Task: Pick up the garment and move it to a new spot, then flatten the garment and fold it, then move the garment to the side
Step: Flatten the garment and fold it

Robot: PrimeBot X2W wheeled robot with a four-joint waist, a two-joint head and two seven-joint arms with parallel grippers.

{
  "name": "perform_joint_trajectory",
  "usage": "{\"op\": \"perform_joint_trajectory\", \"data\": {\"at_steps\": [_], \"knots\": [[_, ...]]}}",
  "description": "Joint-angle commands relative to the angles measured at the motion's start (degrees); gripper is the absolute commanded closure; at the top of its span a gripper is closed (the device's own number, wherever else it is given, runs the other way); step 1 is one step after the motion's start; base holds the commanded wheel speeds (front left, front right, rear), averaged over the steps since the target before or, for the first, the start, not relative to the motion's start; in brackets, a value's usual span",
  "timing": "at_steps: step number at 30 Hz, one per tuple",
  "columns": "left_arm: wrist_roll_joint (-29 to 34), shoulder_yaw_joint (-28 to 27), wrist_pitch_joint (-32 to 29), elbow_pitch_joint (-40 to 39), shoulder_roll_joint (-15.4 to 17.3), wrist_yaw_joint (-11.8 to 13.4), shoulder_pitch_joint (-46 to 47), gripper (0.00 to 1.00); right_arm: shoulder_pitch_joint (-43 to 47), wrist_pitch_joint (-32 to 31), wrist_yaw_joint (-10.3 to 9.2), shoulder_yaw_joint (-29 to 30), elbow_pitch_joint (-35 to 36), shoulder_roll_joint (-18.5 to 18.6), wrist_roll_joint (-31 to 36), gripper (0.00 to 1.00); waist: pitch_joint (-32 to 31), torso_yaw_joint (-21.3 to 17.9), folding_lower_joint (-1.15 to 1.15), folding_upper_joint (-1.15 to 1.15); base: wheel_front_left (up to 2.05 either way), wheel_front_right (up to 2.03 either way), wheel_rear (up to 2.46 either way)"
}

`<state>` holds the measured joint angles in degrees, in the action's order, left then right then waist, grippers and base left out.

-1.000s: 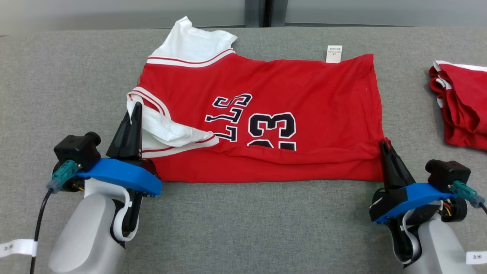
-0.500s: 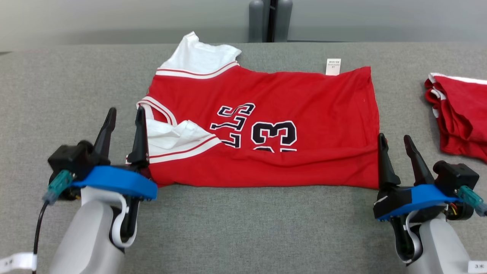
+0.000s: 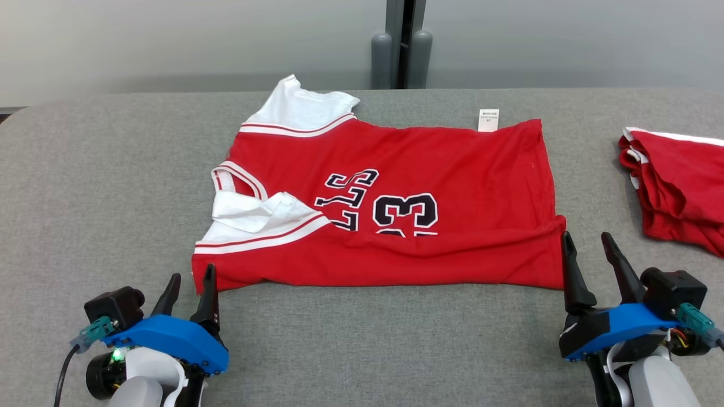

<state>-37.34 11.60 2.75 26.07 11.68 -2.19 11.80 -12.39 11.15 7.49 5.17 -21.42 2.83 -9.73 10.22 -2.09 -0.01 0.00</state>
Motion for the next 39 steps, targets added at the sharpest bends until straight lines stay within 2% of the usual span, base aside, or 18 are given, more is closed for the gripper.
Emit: {"op": "perform_joint_trajectory", "data": {"at_steps": [1,4,10,11,13,21,22,23,24,25,32,39], "knots": [[-0.4,-0.5,-0.6,0.2,-0.3,0.4,0.0,0.0,0.5,-0.2,0.0,-0.2,0.4,0.1,-0.3,0.0,0.3,-0.2,0.01,0.0,0.0,0.0,0.0],[-1.7,-1.3,-2.5,1.3,-0.2,1.7,1.2,0.0,0.3,-1.0,0.0,-0.9,0.9,0.1,-0.3,0.0,1.5,-0.8,0.01,0.0,0.0,0.0,0.0],[-2.1,-0.6,-3.8,3.9,-0.4,1.3,3.0,0.0,-0.6,-2.7,0.0,-1.2,-0.2,0.1,0.1,0.0,3.8,-1.6,0.01,0.0,0.0,0.0,0.0],[-2.0,-0.5,-3.3,4.1,-0.4,1.1,3.4,0.51,-0.9,-2.8,0.0,-1.0,-0.6,0.1,0.2,0.0,4.0,-1.7,0.01,0.0,0.0,0.0,0.0],[-0.9,-0.6,-1.1,4.0,-0.3,1.5,4.2,1.0,-1.4,-3.1,0.0,-0.8,-1.6,0.1,0.3,0.0,4.5,-1.6,0.01,0.0,0.0,0.0,0.0],[0.7,0.7,4.2,3.4,-1.1,-0.2,6.5,1.0,-2.8,-6.5,0.0,-0.9,-8.0,0.1,1.4,0.0,4.9,-0.1,0.01,0.0,0.0,0.0,0.0],[0.8,0.9,4.5,3.2,-1.2,-0.4,6.7,1.0,-2.9,-7.1,0.0,-1.1,-8.4,0.1,0.9,0.33,4.9,0.0,0.01,0.0,0.0,0.0,0.0],[0.9,1.1,4.8,3.0,-1.3,-0.6,6.7,1.0,-2.9,-7.5,0.0,-1.4,-8.9,0.1,0.5,0.6,4.7,0.1,0.01,0.0,0.0,0.0,0.0],[1.1,1.2,5.2,2.8,-1.4,-0.8,6.8,1.0,-2.8,-7.7,0.0,-1.6,-9.1,0.1,0.3,0.77,4.6,0.2,0.01,0.0,0.0,0.0,0.0],[1.2,1.3,5.6,2.5,-1.4,-0.8,6.8,1.0,-2.9,-7.4,0.0,-1.6,-9.0,0.1,-0.1,1.0,4.4,0.3,0.01,0.0,0.0,0.0,0.0],[2.1,1.9,6.4,-2.1,0.1,-1.1,6.4,1.0,-4.4,-6.2,0.0,-1.2,-5.7,0.1,-3.3,1.0,1.7,-0.3,0.01,0.0,0.0,0.0,0.0],[2.8,2.7,2.4,-13.1,3.4,0.0,2.7,1.0,-1.9,-11.9,0.0,1.8,3.4,0.1,-2.5,1.0,-1.6,-1.2,0.01,0.0,0.0,0.0,0.0]]}}
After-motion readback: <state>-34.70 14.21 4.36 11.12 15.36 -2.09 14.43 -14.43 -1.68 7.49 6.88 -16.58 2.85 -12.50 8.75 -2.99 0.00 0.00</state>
